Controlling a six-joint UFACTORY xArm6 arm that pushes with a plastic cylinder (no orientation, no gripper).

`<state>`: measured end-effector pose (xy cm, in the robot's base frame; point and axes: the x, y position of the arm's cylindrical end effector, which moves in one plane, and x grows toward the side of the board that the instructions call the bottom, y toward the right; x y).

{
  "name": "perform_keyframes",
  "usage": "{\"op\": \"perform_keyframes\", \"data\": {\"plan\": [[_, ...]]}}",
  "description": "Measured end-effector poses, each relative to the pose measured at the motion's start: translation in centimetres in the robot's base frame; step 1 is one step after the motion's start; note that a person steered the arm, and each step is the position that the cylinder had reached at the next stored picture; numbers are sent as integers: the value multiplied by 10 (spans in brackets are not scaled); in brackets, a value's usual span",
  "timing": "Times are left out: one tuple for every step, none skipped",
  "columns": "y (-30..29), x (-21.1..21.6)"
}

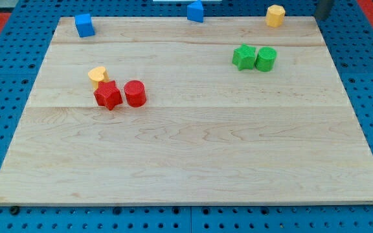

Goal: Slide the yellow hexagon towards blue triangle

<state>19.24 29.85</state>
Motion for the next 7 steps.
{"op": "perform_keyframes", "data": {"plan": [[-10, -1], [-62, -1], [-95, 0], [-155, 0], [-199, 0], [-195, 47], [-122, 90]]}}
